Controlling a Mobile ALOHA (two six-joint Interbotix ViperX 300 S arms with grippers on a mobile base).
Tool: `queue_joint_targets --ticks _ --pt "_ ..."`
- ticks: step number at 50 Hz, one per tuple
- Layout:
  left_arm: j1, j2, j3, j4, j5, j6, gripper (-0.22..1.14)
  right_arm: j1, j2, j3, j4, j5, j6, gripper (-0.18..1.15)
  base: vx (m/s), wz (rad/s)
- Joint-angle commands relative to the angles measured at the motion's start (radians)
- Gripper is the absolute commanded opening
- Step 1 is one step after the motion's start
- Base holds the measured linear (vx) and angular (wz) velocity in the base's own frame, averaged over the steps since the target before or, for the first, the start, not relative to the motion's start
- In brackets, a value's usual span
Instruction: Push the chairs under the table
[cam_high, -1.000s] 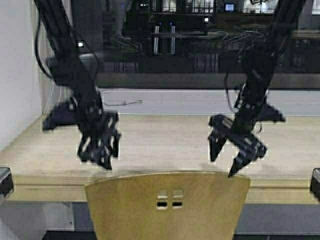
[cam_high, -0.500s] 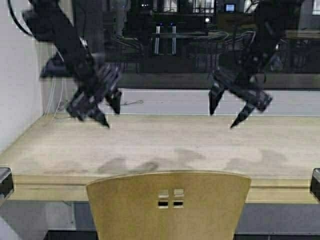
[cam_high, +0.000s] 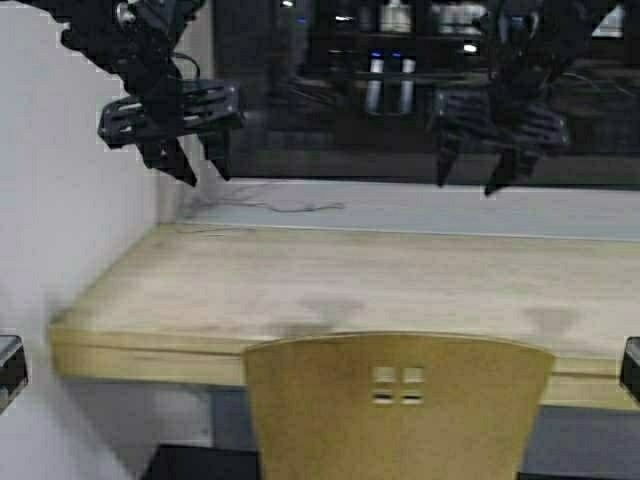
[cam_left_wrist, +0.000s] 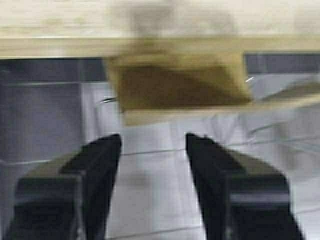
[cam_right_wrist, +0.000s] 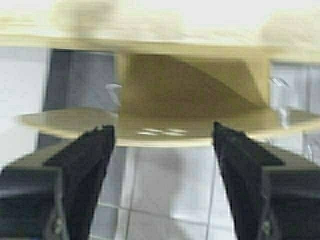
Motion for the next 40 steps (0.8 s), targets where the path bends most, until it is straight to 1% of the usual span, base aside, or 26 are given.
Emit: queue_joint_targets --ticks 1,7,12,21,27,40 --pt "0.006 -0.049 0.018 0.015 0.023 0.032 0.8 0.011 -0.112 0.006 -0.037 0.012 -0.012 0.93 -0.11 0.29" --pt "-0.002 -0.104 0.021 0.012 0.057 0.025 0.8 0.017 -0.215 0.069 -0.072 0.037 -0.014 0.93 -0.12 0.25" --pt "-0.005 -0.169 0.009 0.018 0.144 0.029 0.8 0.015 -0.27 0.101 -0.086 0.035 -0.014 0.93 -0.13 0.22" --pt "0.0 -0.256 0.037 0.046 0.225 0.031 0.8 0.015 -0.276 0.097 -0.1 0.028 -0.014 0.93 -0.15 0.13" --pt "0.008 -0.29 0.095 0.078 0.204 0.029 0.8 0.015 -0.262 0.087 -0.103 0.023 -0.012 0.93 -0.2 0.07" --pt "0.008 -0.273 0.138 0.063 0.106 0.023 0.8 0.015 -0.23 0.067 -0.104 0.014 -0.006 0.93 -0.24 0.13"
